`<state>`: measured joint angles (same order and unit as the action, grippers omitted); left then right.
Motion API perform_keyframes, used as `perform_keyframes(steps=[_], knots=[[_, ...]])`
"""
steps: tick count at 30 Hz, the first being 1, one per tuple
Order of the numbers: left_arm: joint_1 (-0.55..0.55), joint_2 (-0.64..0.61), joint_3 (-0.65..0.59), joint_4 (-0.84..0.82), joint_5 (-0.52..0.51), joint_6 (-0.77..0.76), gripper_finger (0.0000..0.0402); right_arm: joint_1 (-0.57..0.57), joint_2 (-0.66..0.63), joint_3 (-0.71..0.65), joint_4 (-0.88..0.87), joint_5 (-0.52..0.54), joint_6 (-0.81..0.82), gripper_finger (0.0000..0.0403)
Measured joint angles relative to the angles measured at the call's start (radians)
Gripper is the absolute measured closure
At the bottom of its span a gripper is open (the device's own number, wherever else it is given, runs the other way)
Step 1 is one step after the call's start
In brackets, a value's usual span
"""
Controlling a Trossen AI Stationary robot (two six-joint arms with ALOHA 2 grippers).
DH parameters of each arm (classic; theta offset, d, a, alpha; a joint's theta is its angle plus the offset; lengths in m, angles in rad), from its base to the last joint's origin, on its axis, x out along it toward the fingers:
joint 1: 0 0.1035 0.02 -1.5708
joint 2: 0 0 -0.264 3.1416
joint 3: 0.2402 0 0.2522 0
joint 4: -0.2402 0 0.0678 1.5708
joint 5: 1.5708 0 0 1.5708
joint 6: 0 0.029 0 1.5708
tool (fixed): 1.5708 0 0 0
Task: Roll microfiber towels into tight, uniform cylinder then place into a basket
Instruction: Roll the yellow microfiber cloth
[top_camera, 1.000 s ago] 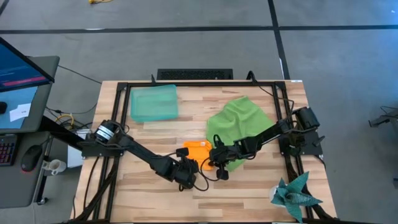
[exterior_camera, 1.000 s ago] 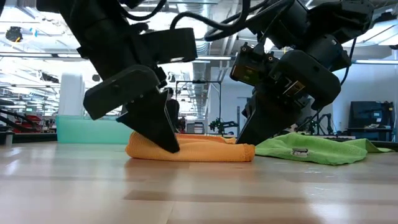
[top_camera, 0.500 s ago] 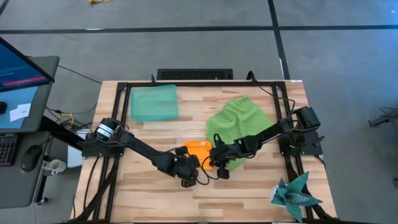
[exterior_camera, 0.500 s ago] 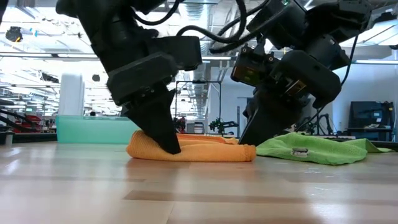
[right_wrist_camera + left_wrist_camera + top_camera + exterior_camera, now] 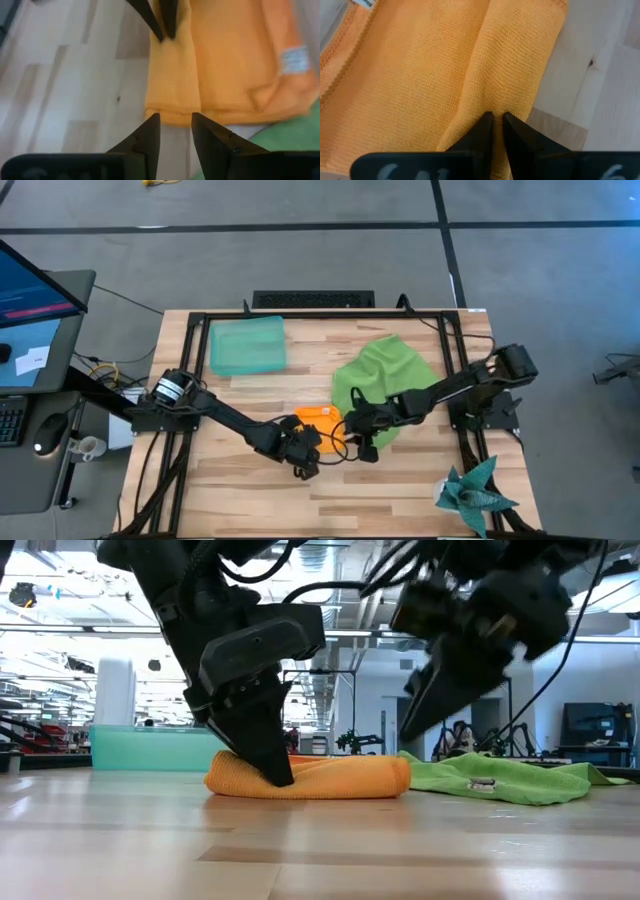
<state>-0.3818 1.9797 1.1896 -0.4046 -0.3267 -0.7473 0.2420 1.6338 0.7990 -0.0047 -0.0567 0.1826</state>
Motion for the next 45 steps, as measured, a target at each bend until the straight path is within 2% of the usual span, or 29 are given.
perform_keyframes(steps=[4, 8, 11, 19, 25, 33, 38, 45], knots=[[0.013, 0.000, 0.000, 0.000, -0.001, -0.026, 0.0368, 0.031, -0.078, -0.018, -0.011, 0.027, -0.061, 0.0274], [0.031, 0.001, -0.001, 0.010, -0.010, -0.027, 0.0368, 0.091, -0.118, -0.051, 0.014, 0.131, -0.188, 0.0278], [0.047, 0.002, -0.001, 0.018, -0.020, -0.027, 0.0368, 0.139, -0.107, -0.057, 0.044, 0.213, -0.322, 0.0278], [0.077, 0.003, -0.002, 0.016, -0.063, -0.037, 0.0368, 0.164, -0.011, -0.056, 0.095, 0.248, -0.547, 0.0278], [0.078, 0.003, -0.002, 0.011, -0.051, -0.019, 0.0368, 0.131, 0.075, -0.056, 0.135, 0.294, -0.582, 0.0268], [0.078, 0.003, -0.002, 0.007, -0.046, -0.006, 0.0368, 0.108, 0.144, -0.055, 0.218, 0.299, -0.616, 0.0203], [0.078, 0.003, -0.002, 0.004, -0.044, -0.006, 0.0368, 0.108, 0.137, -0.055, 0.225, 0.363, -0.651, 0.0168], [0.077, 0.003, -0.002, 0.004, -0.044, -0.005, 0.0368, 0.058, 0.156, -0.055, 0.211, 0.370, -0.650, 0.0163]])
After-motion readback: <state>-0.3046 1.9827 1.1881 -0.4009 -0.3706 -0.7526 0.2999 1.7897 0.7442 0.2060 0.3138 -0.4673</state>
